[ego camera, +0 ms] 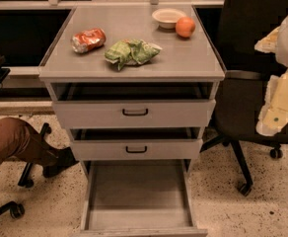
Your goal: Place green jalapeno chip bag into bottom drawer
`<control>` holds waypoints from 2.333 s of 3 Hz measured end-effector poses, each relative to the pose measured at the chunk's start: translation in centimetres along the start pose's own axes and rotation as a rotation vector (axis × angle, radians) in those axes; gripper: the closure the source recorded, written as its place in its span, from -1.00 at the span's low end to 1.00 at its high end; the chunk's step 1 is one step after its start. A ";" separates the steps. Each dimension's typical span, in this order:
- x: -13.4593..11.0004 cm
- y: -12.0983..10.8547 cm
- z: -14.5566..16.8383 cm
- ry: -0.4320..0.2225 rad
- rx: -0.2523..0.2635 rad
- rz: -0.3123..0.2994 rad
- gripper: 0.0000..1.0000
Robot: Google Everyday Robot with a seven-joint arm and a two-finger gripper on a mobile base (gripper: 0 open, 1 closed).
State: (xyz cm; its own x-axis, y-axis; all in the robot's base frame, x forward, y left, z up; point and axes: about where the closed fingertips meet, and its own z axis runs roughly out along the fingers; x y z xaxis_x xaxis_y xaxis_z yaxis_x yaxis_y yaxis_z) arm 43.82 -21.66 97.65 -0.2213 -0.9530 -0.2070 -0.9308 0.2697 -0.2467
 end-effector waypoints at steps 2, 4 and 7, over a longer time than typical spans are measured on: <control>-0.8 -1.6 0.5 -0.034 0.056 -0.033 -1.00; -3.1 -7.7 2.6 -0.124 0.153 -0.089 -1.00; -16.1 -13.7 11.2 -0.353 0.141 -0.214 -1.00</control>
Offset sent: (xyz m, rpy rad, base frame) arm 0.0558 0.0114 -0.0004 0.0328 -0.1879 0.0875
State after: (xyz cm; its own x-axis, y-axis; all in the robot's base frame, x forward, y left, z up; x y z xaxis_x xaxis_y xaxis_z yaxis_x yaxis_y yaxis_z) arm 63.33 -8.47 93.78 0.1087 -0.8904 -0.4420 -0.8904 0.1105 -0.4416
